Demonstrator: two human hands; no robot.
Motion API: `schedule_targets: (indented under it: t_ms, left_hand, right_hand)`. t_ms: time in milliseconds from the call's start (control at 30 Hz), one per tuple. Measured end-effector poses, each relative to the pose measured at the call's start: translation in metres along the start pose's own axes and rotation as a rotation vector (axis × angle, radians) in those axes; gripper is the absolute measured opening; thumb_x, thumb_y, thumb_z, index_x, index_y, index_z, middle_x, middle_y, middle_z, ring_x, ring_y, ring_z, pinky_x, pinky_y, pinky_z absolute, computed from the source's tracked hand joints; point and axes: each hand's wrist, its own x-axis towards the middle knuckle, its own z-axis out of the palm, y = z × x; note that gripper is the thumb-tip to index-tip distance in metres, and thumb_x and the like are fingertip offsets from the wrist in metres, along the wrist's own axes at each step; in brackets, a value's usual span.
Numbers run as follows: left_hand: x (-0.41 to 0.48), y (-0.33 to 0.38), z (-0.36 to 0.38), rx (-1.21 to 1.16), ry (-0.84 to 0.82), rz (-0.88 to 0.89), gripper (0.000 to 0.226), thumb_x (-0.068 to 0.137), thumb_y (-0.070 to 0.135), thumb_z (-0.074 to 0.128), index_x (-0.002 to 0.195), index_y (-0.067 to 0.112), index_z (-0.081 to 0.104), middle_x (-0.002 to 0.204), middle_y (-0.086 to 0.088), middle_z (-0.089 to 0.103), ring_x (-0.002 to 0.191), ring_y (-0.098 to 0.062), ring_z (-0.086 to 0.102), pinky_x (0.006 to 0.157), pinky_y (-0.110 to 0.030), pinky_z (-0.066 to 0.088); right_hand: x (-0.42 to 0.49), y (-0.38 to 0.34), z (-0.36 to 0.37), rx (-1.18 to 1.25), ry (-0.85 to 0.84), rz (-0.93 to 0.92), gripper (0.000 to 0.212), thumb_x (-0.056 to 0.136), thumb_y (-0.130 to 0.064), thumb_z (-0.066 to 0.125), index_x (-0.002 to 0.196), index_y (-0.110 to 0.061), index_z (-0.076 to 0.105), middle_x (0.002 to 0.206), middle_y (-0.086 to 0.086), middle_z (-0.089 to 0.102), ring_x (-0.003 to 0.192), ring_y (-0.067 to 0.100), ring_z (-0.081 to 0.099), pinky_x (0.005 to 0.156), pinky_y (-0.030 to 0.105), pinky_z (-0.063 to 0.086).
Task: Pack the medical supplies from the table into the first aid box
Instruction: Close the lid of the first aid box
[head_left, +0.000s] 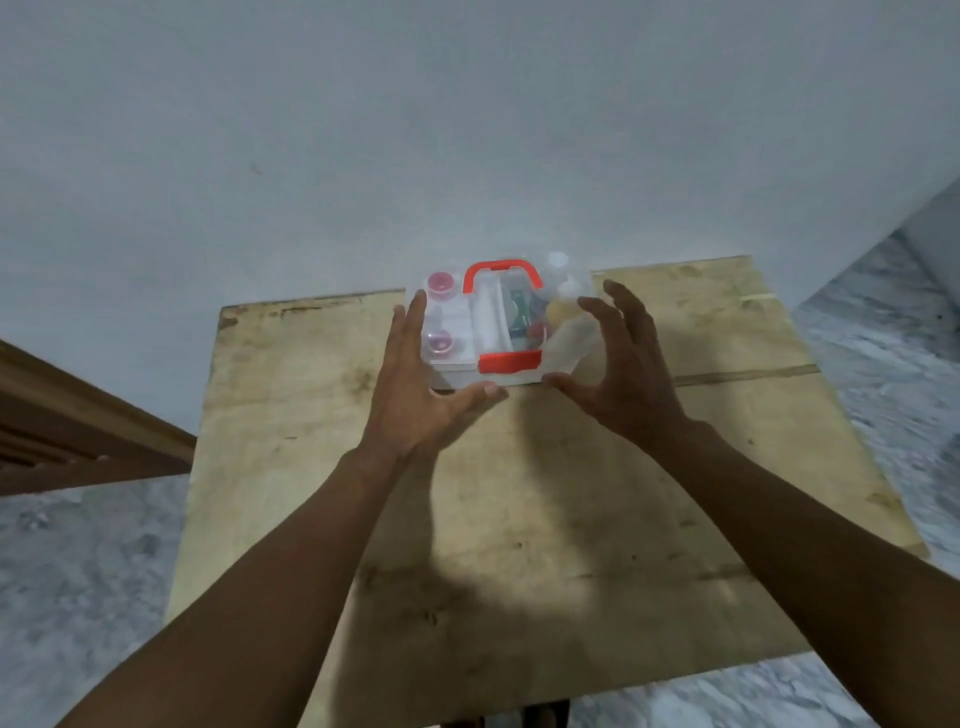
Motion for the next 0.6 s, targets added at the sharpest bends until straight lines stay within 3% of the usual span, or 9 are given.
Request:
schedule_targets:
  t_ms: [133, 233, 300, 467, 600]
  left_hand:
    - [-0.003, -0.003, 0.012, -0.1, 0.074, 0.004, 0.102, 0.066, 0.05, 0.085, 0.145, 0.045, 0.02, 0.14, 0.04, 0.03, 0.126, 0.022, 0.034, 0.099, -0.001, 0.034]
    - [-0.004, -0.011, 0.019, -0.132, 0.102, -0.001, 0.111, 0.064, 0.049, 0.087, 0.151, 0.035, 0.019, 0.148, 0.023, 0.034, 0.128, 0.014, 0.038, 0.1, -0.007, 0.038]
    - [-0.003, -0.015, 0.024, -0.127, 0.112, 0.003, 0.11, 0.064, 0.048, 0.087, 0.149, 0.036, 0.018, 0.145, 0.026, 0.032, 0.123, 0.021, 0.036, 0.1, -0.006, 0.038]
    - [0.002, -0.026, 0.039, -0.146, 0.194, -0.004, 0.107, 0.068, 0.05, 0.083, 0.152, 0.024, 0.022, 0.135, 0.041, 0.028, 0.116, 0.03, 0.036, 0.093, 0.003, 0.035]
    - [0.003, -0.028, 0.047, -0.157, 0.241, 0.016, 0.101, 0.07, 0.047, 0.082, 0.149, 0.023, 0.024, 0.136, 0.035, 0.03, 0.116, 0.03, 0.036, 0.093, 0.004, 0.034]
  right_hand:
    - [-0.013, 0.016, 0.016, 0.181, -0.007, -0.004, 0.099, 0.069, -0.062, 0.07, 0.146, -0.012, 0.032, 0.151, 0.014, 0.037, 0.136, 0.03, 0.039, 0.105, 0.05, 0.045]
    - [-0.01, 0.015, 0.031, 0.283, 0.063, 0.032, 0.099, 0.068, -0.059, 0.075, 0.144, -0.019, 0.025, 0.15, 0.014, 0.036, 0.134, 0.027, 0.041, 0.107, 0.034, 0.042]
    - [-0.007, 0.013, 0.042, 0.311, 0.126, 0.047, 0.098, 0.067, -0.058, 0.078, 0.14, -0.021, 0.023, 0.148, 0.015, 0.038, 0.132, 0.024, 0.043, 0.104, 0.025, 0.04]
    - [-0.004, 0.01, 0.058, 0.333, 0.267, 0.061, 0.095, 0.064, -0.047, 0.086, 0.133, -0.027, 0.025, 0.14, 0.015, 0.045, 0.123, 0.026, 0.051, 0.094, 0.03, 0.05]
    - [-0.004, 0.015, 0.062, 0.31, 0.284, 0.058, 0.097, 0.063, -0.051, 0.086, 0.135, -0.028, 0.025, 0.141, 0.014, 0.046, 0.124, 0.025, 0.052, 0.095, 0.037, 0.054]
